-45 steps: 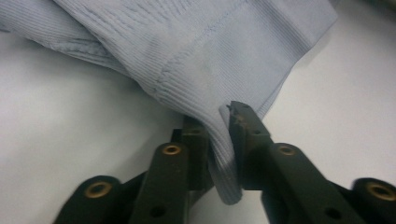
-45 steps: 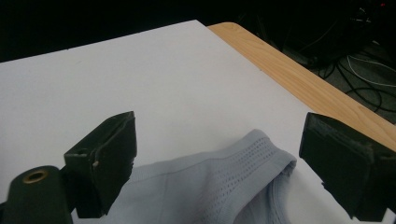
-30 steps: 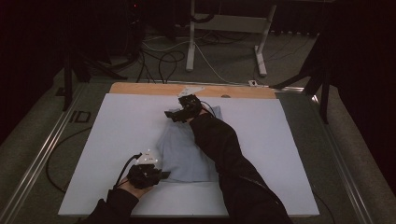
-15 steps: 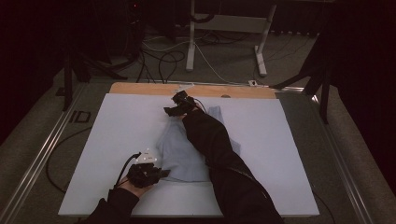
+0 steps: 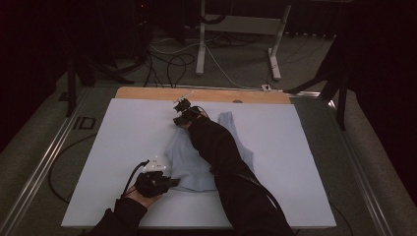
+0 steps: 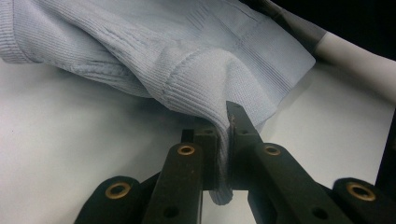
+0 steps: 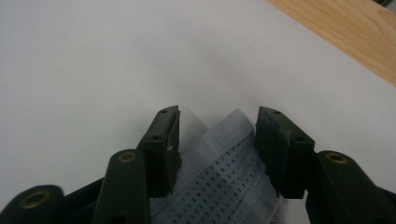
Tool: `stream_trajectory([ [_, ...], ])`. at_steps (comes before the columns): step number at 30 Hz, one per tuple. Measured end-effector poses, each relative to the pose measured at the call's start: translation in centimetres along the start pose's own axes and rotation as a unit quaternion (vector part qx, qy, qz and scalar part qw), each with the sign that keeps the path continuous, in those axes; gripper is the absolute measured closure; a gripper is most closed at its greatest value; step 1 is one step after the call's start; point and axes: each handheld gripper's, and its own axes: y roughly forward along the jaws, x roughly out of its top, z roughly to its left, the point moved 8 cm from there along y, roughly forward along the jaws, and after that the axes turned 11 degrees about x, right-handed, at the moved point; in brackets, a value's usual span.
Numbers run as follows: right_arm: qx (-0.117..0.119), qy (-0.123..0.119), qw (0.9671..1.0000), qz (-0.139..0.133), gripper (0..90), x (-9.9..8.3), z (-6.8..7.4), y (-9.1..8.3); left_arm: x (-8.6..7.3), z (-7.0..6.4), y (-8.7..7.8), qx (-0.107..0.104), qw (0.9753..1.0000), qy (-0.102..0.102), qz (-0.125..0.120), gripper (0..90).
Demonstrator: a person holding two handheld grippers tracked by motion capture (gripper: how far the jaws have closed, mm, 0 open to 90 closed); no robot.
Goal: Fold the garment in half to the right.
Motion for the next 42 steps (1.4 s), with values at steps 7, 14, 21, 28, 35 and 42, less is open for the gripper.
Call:
stream_trajectory([
  [7, -0.020, -0.030, 0.9992, 0.015, 52.9, -0.1, 0.3, 0.3, 0.0, -0.2, 0.1, -0.001, 1.0000, 0.004, 0.001, 86.1],
  [14, -0.038, -0.035, 0.9984, 0.024, 79.0, -0.4, 0.3, 0.0, -0.1, -0.2, 0.1, -0.001, 1.0000, 0.002, 0.001, 86.1],
  [21, -0.025, -0.044, 0.9982, 0.031, 87.5, -0.2, 0.3, -0.3, -0.1, -0.1, 0.1, 0.001, 1.0000, 0.000, 0.002, 86.1],
  [28, -0.025, -0.047, 0.9985, 0.016, 87.8, 0.6, 0.0, -1.7, 0.1, -0.1, 0.0, 0.001, 1.0000, -0.002, -0.003, 86.1],
  [35, -0.028, -0.051, 0.9983, -0.001, 87.9, 1.5, 0.1, -3.2, 0.3, -0.2, -0.3, 0.002, 1.0000, -0.001, -0.007, 86.0],
  [42, -0.025, -0.049, 0.9983, -0.021, 87.9, 2.4, -0.1, -5.0, 1.2, -0.6, -0.9, 0.000, 0.9999, 0.003, -0.015, 86.1],
])
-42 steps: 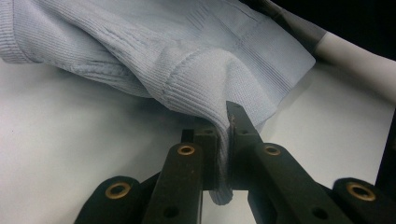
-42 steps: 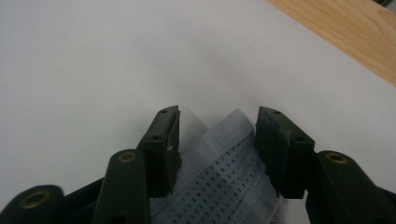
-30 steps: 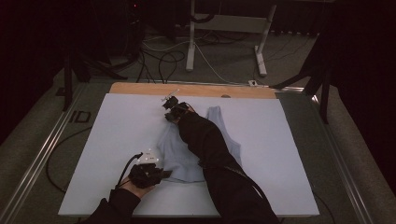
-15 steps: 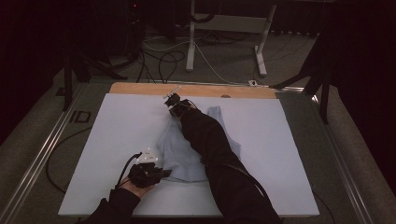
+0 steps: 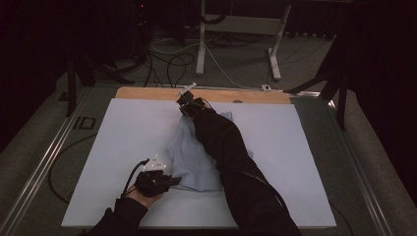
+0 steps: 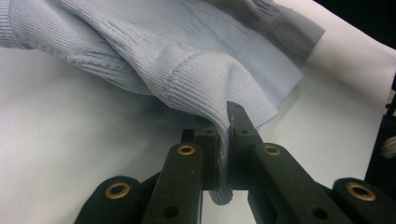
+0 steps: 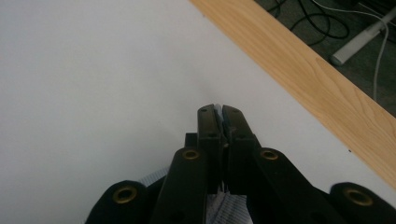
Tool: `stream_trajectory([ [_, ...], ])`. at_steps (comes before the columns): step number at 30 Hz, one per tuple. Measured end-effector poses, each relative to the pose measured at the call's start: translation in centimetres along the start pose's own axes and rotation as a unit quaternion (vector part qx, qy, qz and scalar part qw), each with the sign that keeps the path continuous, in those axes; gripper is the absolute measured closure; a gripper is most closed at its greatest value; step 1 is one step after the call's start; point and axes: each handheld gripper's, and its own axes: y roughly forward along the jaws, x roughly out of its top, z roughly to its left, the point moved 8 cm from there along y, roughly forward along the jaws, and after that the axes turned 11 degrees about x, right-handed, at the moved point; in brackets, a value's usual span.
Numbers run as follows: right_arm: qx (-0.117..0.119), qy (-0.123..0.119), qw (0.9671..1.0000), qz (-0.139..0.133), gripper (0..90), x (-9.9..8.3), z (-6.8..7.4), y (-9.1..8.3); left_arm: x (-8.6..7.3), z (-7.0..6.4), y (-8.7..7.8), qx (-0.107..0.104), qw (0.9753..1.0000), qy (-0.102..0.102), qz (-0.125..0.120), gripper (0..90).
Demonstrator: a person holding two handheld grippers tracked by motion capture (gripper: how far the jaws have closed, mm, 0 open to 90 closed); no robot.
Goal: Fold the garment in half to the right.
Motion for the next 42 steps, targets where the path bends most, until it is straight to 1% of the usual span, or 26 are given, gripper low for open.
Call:
stream_trajectory([
  [2, -0.003, 0.002, 1.0000, -0.005, 87.9, 0.2, -0.2, -0.6, 0.3, -0.3, -0.2, -0.002, 1.0000, 0.004, -0.003, 86.1],
  [4, -0.006, -0.001, 0.9999, -0.011, 87.9, 0.4, -0.4, -1.2, 0.6, -0.5, -0.4, -0.002, 0.9999, 0.011, -0.005, 86.1],
  [6, -0.002, 0.005, 0.9998, -0.018, 87.9, 0.6, -0.6, -1.8, 0.9, -0.7, -0.4, -0.003, 0.9999, 0.012, -0.005, 86.1],
  [9, -0.005, 0.000, 0.9998, -0.019, 87.9, 0.7, -0.7, -2.5, 1.3, -1.0, -0.5, -0.004, 0.9999, 0.014, -0.007, 86.1],
  [12, -0.009, 0.003, 0.9997, -0.024, 88.0, 0.7, -0.9, -2.9, 1.7, -1.1, -0.5, -0.004, 0.9998, 0.016, -0.008, 86.1],
  [17, -0.015, 0.004, 0.9994, -0.031, 88.0, 0.7, -1.4, -4.0, 3.0, -1.8, -0.7, -0.007, 0.9994, 0.033, -0.013, 86.1],
  [18, -0.013, 0.007, 0.9993, -0.033, 88.0, 0.7, -1.5, -4.2, 3.3, -2.1, -0.7, -0.009, 0.9992, 0.036, -0.013, 86.1],
  [21, -0.021, 0.006, 0.9992, -0.035, 88.0, 0.5, -1.9, -4.9, 3.8, -2.4, -0.6, -0.011, 0.9988, 0.045, -0.012, 86.2],
  [22, -0.019, 0.009, 0.9991, -0.037, 88.0, 0.5, -2.0, -5.1, 4.0, -2.5, -0.6, -0.012, 0.9987, 0.047, -0.012, 86.2],
  [23, -0.023, 0.009, 0.9990, -0.037, 88.0, 0.4, -2.1, -5.3, 4.2, -2.7, -0.5, -0.014, 0.9985, 0.051, -0.011, 86.2],
  [25, -0.024, 0.010, 0.9989, -0.039, 88.0, 0.3, -2.3, -5.8, 4.4, -2.9, -0.4, -0.015, 0.9983, 0.055, -0.011, 86.1],
  [28, -0.027, 0.014, 0.9986, -0.044, 88.0, 0.0, -2.7, -6.5, 5.0, -3.5, -0.3, -0.019, 0.9977, 0.064, -0.010, 86.2],
  [30, -0.029, 0.018, 0.9983, -0.048, 88.0, -0.2, -2.9, -7.2, 5.6, -4.1, -0.1, -0.023, 0.9969, 0.075, -0.010, 86.1],
  [33, -0.031, 0.019, 0.9978, -0.056, 88.0, -0.4, -3.3, -8.0, 6.1, -4.7, 0.2, -0.025, 0.9961, 0.085, -0.007, 86.2],
  [34, -0.031, 0.019, 0.9978, -0.056, 88.0, -0.4, -3.3, -8.0, 6.1, -4.7, 0.2, -0.025, 0.9961, 0.085, -0.007, 86.2],
  [35, -0.031, 0.021, 0.9976, -0.058, 88.0, -0.4, -3.5, -8.3, 6.4, -5.1, 0.4, -0.028, 0.9954, 0.091, -0.005, 86.2],
  [37, -0.033, 0.021, 0.9972, -0.064, 87.9, -0.7, -3.9, -9.1, 6.7, -5.5, 0.7, -0.030, 0.9946, 0.099, 0.000, 86.1],
  [39, -0.035, 0.024, 0.9968, -0.067, 87.9, -1.1, -4.3, -9.5, 6.9, -6.0, 1.0, -0.034, 0.9941, 0.103, 0.000, 86.1],
  [40, -0.035, 0.024, 0.9968, -0.067, 87.9, -1.1, -4.3, -9.5, 6.9, -6.0, 1.0, -0.034, 0.9941, 0.103, 0.000, 86.1],
  [41, -0.035, 0.028, 0.9966, -0.069, 87.9, -1.5, -4.6, -9.9, 7.0, -6.5, 1.4, -0.037, 0.9935, 0.107, 0.002, 86.1],
  [42, -0.037, 0.028, 0.9966, -0.069, 87.9, -1.8, -4.8, -10.1, 7.1, -6.7, 1.5, -0.040, 0.9932, 0.109, 0.004, 86.1],
])
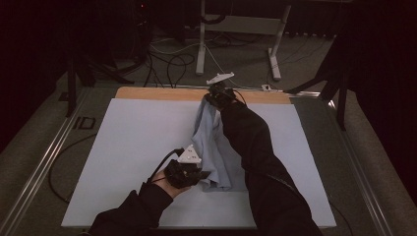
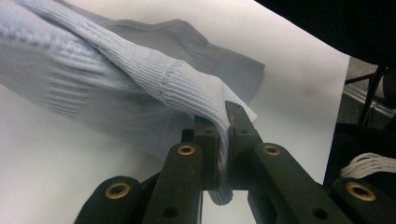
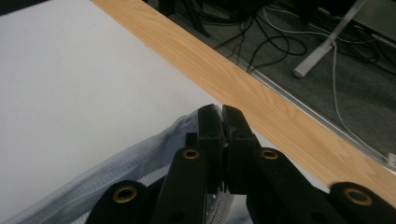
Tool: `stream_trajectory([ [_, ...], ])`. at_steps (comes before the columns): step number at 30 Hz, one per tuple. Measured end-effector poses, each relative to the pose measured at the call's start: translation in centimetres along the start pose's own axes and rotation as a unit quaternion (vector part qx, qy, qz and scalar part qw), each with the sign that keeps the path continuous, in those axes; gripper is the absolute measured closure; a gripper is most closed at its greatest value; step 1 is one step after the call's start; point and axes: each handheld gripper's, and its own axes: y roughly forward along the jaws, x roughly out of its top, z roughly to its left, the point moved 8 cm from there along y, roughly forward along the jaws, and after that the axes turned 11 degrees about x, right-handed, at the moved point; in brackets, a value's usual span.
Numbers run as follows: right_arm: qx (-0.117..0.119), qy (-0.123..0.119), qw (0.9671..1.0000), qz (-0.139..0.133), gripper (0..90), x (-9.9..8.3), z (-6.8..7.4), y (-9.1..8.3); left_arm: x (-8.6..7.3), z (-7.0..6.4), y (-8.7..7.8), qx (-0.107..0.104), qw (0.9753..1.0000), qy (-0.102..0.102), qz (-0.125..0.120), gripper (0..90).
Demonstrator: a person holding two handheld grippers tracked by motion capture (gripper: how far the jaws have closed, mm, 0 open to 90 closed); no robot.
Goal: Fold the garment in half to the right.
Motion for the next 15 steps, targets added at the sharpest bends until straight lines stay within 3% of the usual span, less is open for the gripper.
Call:
stream_trajectory([
  [5, 0.005, 0.019, 0.9998, -0.008, 87.9, -1.2, -1.2, -1.0, 0.6, -1.0, 1.2, -0.008, 0.9999, 0.010, 0.005, 86.1],
  [15, 0.003, 0.028, 0.9996, -0.006, 87.8, -3.0, -2.9, -2.2, 1.5, -2.0, 3.1, -0.018, 0.9995, 0.020, 0.015, 86.1],
])
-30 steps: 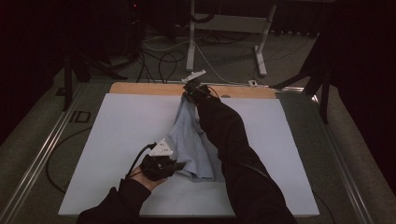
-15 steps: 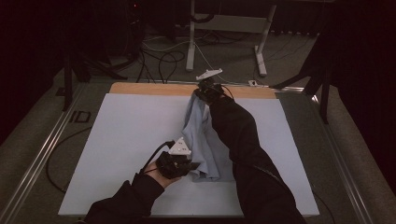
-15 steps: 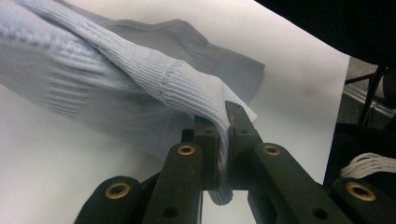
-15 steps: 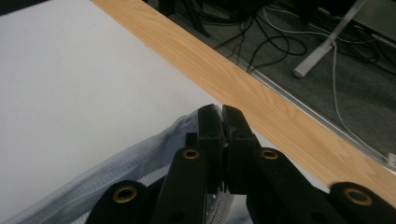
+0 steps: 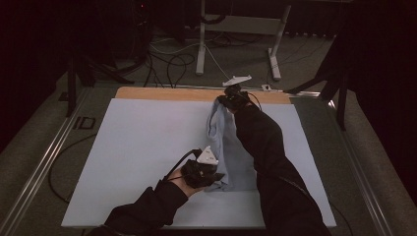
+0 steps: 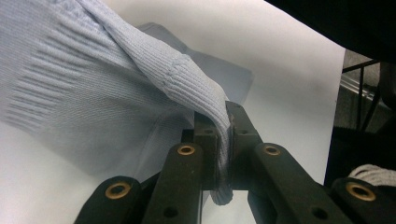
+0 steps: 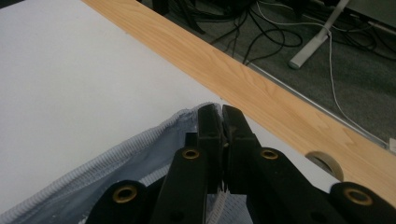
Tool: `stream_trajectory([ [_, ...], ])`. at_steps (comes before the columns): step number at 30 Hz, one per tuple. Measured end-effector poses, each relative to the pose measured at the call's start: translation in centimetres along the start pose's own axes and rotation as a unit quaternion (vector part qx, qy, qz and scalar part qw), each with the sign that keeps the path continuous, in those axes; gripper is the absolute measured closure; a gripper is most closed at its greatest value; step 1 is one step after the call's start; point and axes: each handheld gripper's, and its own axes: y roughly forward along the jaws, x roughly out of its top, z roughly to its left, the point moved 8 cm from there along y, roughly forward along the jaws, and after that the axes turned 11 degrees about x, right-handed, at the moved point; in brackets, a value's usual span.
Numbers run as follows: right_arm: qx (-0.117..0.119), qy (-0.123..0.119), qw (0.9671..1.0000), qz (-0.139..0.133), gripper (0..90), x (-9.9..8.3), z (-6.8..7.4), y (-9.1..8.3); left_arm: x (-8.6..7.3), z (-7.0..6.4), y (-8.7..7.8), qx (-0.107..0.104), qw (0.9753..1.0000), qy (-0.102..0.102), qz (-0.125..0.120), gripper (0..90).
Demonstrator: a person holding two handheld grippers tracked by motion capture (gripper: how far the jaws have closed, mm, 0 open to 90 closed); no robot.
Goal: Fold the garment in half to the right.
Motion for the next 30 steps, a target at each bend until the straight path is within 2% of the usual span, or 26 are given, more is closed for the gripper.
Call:
stream_trajectory([
  [6, 0.005, 0.009, 0.9999, 0.001, 87.8, -1.3, -0.9, 0.2, 0.4, -0.5, 1.3, -0.005, 1.0000, 0.002, 0.005, 86.1],
  [15, 0.021, 0.020, 0.9996, -0.006, 87.7, -1.8, -1.7, 1.1, 0.8, -1.2, 3.7, -0.008, 0.9998, 0.003, 0.016, 86.1],
  [18, 0.024, 0.022, 0.9995, -0.003, 87.6, -2.3, -2.0, 1.4, 0.9, -1.5, 4.4, -0.006, 0.9997, 0.009, 0.023, 86.1],
  [26, 0.034, 0.027, 0.9991, -0.005, 87.6, -3.1, -2.7, 2.1, 0.7, -1.7, 6.0, 0.003, 0.9992, 0.009, 0.037, 86.1],
  [28, 0.035, 0.036, 0.9987, -0.001, 87.5, -3.3, -2.9, 2.2, 0.6, -1.7, 6.5, 0.005, 0.9990, 0.015, 0.042, 86.1],
  [30, 0.033, 0.037, 0.9988, 0.002, 87.5, -3.3, -2.9, 2.3, 0.6, -1.8, 6.8, 0.004, 0.9991, 0.010, 0.042, 86.1],
])
